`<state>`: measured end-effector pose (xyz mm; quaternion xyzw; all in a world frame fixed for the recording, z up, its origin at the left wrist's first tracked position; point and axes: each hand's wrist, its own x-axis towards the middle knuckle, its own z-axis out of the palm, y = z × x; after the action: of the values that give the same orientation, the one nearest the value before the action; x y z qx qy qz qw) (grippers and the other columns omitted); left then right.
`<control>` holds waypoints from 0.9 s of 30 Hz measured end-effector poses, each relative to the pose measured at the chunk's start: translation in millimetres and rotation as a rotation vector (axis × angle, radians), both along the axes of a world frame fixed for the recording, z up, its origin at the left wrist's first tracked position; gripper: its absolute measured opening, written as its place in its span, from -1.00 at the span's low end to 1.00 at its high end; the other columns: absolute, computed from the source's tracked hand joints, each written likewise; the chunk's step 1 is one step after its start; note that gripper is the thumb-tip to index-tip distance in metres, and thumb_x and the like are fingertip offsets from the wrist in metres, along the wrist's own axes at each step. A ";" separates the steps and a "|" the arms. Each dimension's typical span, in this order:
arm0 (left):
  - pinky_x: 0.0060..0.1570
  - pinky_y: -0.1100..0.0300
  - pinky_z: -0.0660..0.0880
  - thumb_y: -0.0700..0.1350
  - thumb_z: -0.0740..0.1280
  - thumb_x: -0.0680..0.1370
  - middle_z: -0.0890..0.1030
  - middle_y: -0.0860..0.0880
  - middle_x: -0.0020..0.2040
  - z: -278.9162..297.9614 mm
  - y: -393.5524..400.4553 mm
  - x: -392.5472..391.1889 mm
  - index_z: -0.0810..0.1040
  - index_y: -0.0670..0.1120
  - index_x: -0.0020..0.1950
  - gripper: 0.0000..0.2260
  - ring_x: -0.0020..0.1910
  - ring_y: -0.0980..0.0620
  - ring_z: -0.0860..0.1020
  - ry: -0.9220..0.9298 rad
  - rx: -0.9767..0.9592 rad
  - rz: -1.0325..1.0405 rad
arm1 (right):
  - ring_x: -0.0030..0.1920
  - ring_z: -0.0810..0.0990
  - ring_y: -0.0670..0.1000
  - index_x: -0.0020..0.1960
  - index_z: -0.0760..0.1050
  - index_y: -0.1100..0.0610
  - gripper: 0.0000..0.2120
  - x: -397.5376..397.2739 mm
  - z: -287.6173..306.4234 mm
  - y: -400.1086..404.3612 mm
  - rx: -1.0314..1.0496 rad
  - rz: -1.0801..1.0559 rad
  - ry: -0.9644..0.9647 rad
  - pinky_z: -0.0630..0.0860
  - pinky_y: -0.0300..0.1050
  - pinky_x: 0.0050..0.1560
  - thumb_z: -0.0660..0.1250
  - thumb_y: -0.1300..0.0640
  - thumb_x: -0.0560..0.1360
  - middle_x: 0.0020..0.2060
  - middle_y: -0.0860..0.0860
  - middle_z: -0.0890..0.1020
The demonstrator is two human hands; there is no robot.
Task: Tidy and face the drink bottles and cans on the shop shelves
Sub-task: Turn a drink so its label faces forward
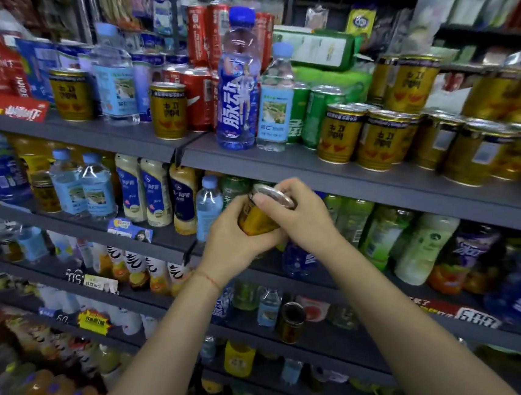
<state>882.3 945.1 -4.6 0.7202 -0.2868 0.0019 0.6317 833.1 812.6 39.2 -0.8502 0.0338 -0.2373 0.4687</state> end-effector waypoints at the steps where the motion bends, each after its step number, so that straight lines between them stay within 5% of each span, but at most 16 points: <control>1: 0.02 0.17 0.56 0.03 0.56 0.28 0.66 0.09 0.01 10.0 -9.1 -8.1 0.54 0.11 0.15 -0.53 0.00 0.14 0.62 -0.053 -0.071 -0.017 | -0.26 0.53 -0.25 -0.01 0.47 0.11 -0.67 -11.5 12.2 -5.8 0.012 0.038 -0.048 0.42 -0.37 -0.26 0.51 -0.05 0.42 -0.23 -0.11 0.57; 5: 0.10 0.27 0.50 -0.12 0.52 0.30 0.62 0.21 0.10 50.3 -55.2 -36.6 0.49 0.11 0.25 -0.45 0.12 0.24 0.57 -0.242 -0.217 -0.066 | -0.07 0.59 -0.24 0.15 0.45 0.10 -0.50 -58.2 53.0 -37.5 -0.071 0.056 -0.192 0.49 -0.36 -0.09 0.61 0.05 0.33 -0.06 -0.15 0.58; 11: 0.39 -0.07 0.35 0.09 0.49 0.33 0.39 -0.05 0.39 86.2 -137.3 -44.9 0.29 -0.04 0.50 -0.21 0.40 -0.04 0.37 -0.507 0.016 0.019 | -0.03 0.55 -0.30 0.11 0.41 -0.07 -0.51 -99.2 86.4 -103.4 -0.082 -0.354 -0.451 0.49 -0.38 -0.01 0.60 -0.06 0.32 -0.07 -0.25 0.55; 15: 0.43 -0.03 0.25 0.17 0.40 0.48 0.23 -0.11 0.48 79.1 -183.4 -42.8 0.16 -0.01 0.56 -0.25 0.45 -0.15 0.26 -0.504 0.395 0.112 | 0.09 0.54 -0.07 0.23 0.35 -0.04 -0.36 -103.5 103.0 -155.3 -0.098 -0.563 -0.287 0.52 -0.09 0.04 0.57 -0.21 0.30 0.02 -0.17 0.54; 18: 0.38 -0.05 0.23 0.25 0.14 0.58 0.27 -0.24 0.47 54.1 -196.6 -47.6 0.41 -0.01 0.39 -0.51 0.38 -0.23 0.34 -0.688 0.611 0.308 | 0.19 0.56 0.03 0.33 0.36 0.04 -0.25 -89.6 101.0 -181.7 -0.140 -0.598 -0.177 0.55 0.00 0.11 0.58 -0.20 0.29 0.17 -0.04 0.60; 21: 0.25 -0.07 0.35 0.24 0.06 0.55 0.44 -0.30 0.33 43.8 -201.0 -47.5 0.54 -0.06 0.21 -0.50 0.20 -0.25 0.49 -0.803 0.625 0.444 | 0.17 0.60 0.11 0.40 0.31 0.09 -0.21 -71.9 94.1 -193.5 -0.198 -0.583 -0.109 0.58 0.04 0.09 0.56 -0.18 0.32 0.19 0.07 0.62; 27: 0.27 -0.08 0.32 0.24 0.02 0.56 0.43 -0.24 0.30 46.0 -200.3 -48.2 0.48 -0.02 0.31 -0.49 0.23 -0.22 0.44 -0.813 0.658 0.439 | 0.20 0.57 0.22 0.50 0.19 0.08 -0.33 -62.3 81.7 -192.4 -0.496 -0.620 -0.118 0.56 0.02 0.04 0.43 0.04 0.51 0.40 0.16 0.34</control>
<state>834.1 744.8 41.3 0.8632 -0.3359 0.3209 0.1976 770.8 620.2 120.9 -0.8720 0.2033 -0.4169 0.1565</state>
